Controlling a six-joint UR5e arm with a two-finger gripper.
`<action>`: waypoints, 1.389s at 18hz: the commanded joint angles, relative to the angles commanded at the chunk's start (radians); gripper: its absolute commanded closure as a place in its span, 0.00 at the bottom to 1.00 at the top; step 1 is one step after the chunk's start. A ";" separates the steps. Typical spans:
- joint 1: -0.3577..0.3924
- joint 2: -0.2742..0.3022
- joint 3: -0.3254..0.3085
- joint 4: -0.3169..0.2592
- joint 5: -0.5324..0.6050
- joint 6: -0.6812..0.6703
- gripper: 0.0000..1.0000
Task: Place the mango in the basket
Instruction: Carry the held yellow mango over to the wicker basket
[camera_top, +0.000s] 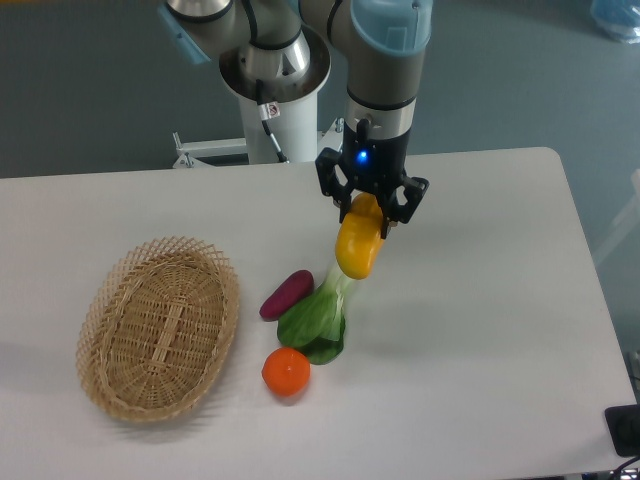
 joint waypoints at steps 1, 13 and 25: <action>-0.002 0.000 0.000 0.000 0.000 0.000 0.46; -0.055 0.000 -0.017 0.011 0.005 -0.106 0.46; -0.429 -0.141 -0.069 0.298 0.064 -0.601 0.46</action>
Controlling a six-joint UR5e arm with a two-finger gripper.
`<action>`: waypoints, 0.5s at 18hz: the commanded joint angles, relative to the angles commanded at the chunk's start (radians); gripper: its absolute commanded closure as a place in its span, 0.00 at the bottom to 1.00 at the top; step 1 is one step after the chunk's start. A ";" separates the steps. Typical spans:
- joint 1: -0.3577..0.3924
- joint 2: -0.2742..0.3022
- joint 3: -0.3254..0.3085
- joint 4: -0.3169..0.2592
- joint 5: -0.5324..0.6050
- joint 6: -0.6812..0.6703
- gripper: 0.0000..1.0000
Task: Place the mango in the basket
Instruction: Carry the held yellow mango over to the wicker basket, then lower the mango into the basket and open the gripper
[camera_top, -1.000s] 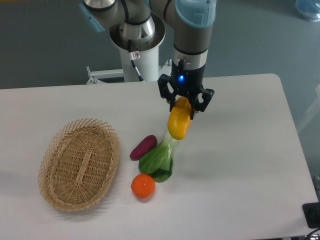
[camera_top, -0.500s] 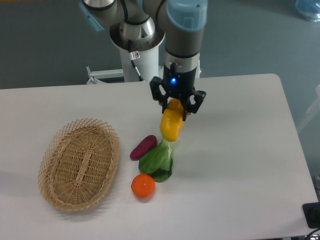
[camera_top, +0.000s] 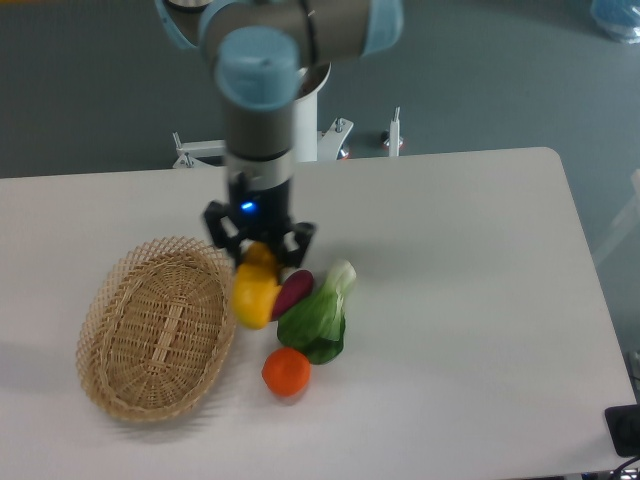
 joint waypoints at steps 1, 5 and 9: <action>-0.049 -0.034 0.006 0.018 0.037 -0.026 0.46; -0.114 -0.095 0.003 0.087 0.048 -0.127 0.46; -0.141 -0.152 0.002 0.089 0.049 -0.127 0.46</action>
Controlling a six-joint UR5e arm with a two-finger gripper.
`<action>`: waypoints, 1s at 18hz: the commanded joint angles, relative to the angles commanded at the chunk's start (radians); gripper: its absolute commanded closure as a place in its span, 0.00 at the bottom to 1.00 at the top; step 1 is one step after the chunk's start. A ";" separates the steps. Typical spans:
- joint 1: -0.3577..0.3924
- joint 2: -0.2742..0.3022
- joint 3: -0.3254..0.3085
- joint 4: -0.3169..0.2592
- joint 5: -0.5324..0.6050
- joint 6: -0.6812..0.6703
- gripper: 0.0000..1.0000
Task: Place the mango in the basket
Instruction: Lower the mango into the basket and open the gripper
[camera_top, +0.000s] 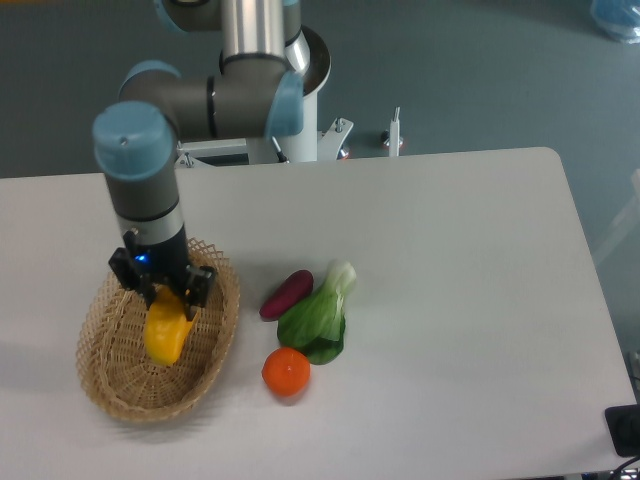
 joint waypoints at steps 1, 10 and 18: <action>0.000 -0.009 -0.002 0.000 0.000 0.000 0.45; -0.005 -0.065 -0.005 0.006 0.018 0.005 0.44; -0.011 -0.078 -0.009 0.006 0.023 0.006 0.43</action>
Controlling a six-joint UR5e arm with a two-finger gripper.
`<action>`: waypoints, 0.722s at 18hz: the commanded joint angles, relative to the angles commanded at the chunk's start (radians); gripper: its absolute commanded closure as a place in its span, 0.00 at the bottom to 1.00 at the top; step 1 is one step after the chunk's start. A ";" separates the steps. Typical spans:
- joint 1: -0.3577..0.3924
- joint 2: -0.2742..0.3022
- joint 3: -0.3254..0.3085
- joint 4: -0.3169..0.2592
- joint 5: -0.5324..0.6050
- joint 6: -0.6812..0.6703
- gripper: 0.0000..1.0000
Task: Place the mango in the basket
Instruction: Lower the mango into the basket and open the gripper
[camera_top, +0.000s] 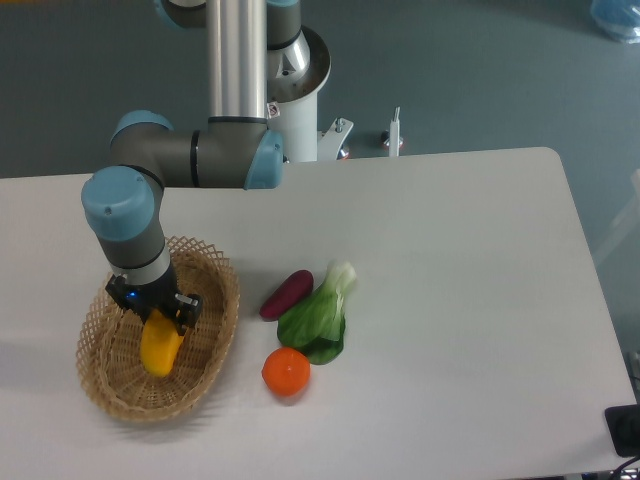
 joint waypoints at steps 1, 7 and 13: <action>0.000 0.001 0.000 0.000 0.000 0.002 0.40; 0.000 0.008 0.006 0.000 0.000 0.006 0.00; 0.011 0.066 0.018 -0.005 0.000 0.032 0.00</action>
